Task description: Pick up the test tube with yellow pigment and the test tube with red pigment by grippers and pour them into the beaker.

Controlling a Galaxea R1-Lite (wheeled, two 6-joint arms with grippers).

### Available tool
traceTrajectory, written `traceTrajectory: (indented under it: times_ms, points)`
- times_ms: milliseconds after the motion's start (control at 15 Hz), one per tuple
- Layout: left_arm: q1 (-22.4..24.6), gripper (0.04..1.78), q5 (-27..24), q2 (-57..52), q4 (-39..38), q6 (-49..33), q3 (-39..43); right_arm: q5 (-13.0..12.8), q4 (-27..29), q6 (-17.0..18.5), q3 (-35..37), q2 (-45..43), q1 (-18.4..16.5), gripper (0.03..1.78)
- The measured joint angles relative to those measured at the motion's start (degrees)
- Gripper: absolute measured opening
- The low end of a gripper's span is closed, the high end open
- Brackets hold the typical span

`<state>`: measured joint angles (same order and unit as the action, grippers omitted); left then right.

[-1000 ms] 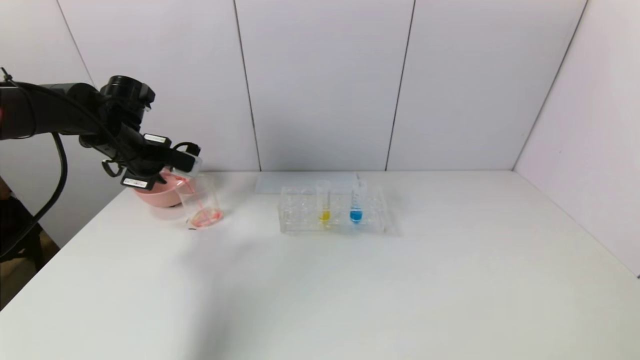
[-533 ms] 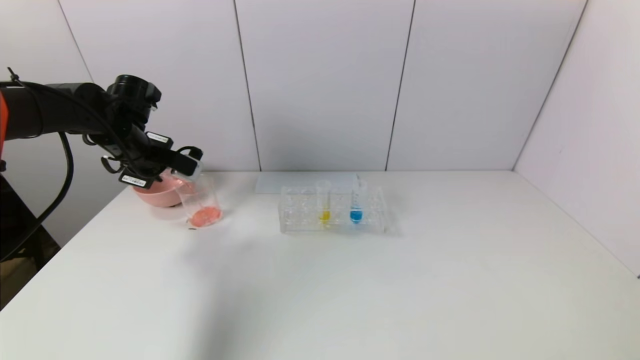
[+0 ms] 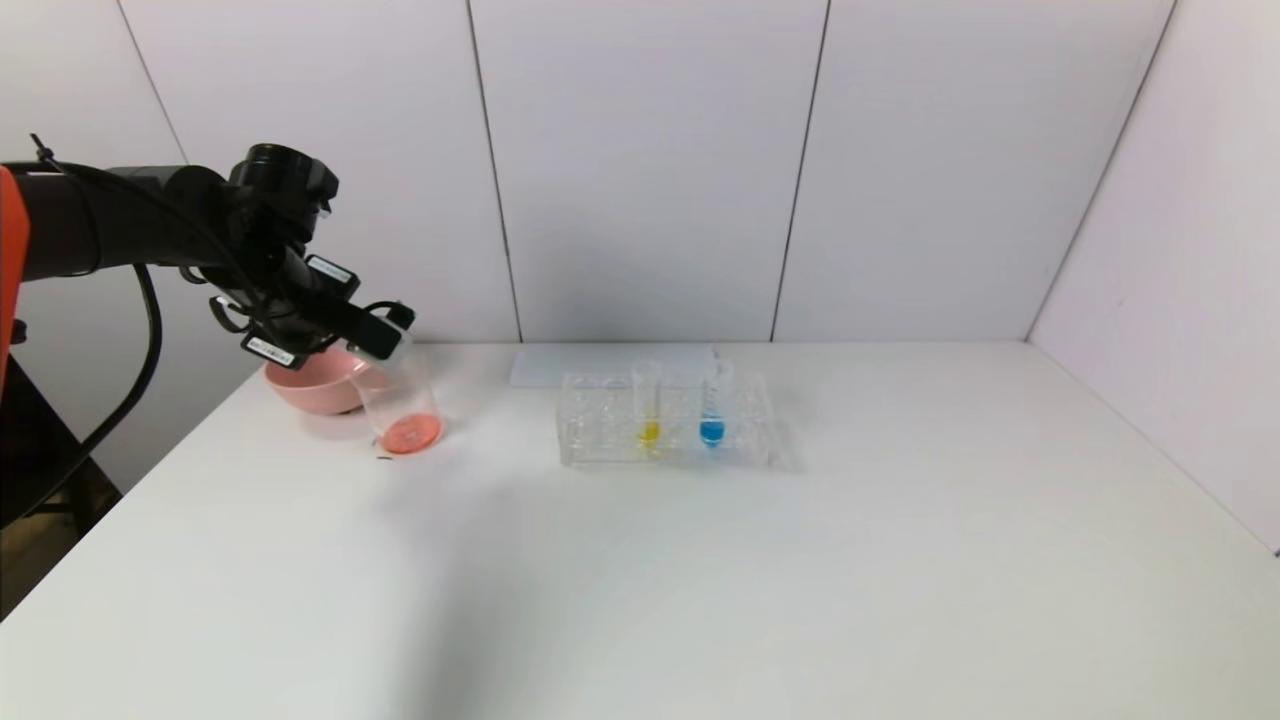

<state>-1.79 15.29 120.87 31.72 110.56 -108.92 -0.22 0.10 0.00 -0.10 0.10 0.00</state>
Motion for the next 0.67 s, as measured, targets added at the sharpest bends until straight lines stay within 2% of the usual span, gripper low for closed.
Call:
traceTrajectory:
  times_ms: [667]
  points:
    - [-0.7, 0.46, 0.7, -0.3, -0.5, 3.1, 0.3, 0.0, 0.0, 0.0, 0.0, 0.0, 0.0, 1.7]
